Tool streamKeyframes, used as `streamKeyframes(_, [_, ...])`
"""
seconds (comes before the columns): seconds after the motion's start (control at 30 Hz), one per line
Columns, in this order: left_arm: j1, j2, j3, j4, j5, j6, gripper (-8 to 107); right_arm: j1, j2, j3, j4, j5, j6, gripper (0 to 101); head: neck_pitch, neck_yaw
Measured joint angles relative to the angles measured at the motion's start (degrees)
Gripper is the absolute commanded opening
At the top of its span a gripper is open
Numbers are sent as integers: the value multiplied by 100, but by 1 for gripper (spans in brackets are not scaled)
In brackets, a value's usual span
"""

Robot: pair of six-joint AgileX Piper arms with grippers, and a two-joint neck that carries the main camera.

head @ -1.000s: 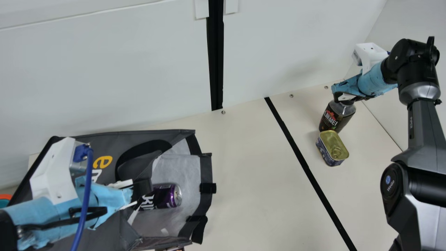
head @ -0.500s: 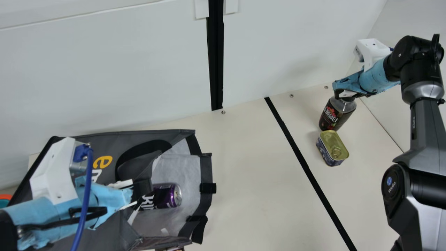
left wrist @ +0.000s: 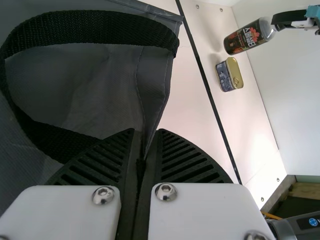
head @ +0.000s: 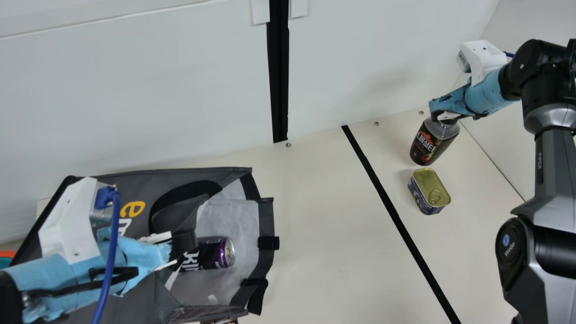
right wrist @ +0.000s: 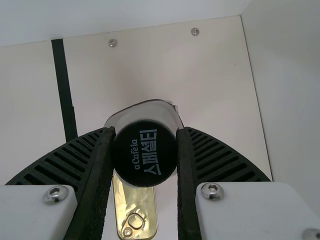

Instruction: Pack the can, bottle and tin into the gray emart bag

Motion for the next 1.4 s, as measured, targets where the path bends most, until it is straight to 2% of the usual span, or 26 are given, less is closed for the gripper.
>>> streamKeyframes(0.73, [0,0,0,0,0,0,10,237,-659,526,277,-9,-494,0,0,-9])
streamKeyframes(1.4, [0,0,0,0,0,0,10,835,-1178,951,367,-13,-648,0,0,0])
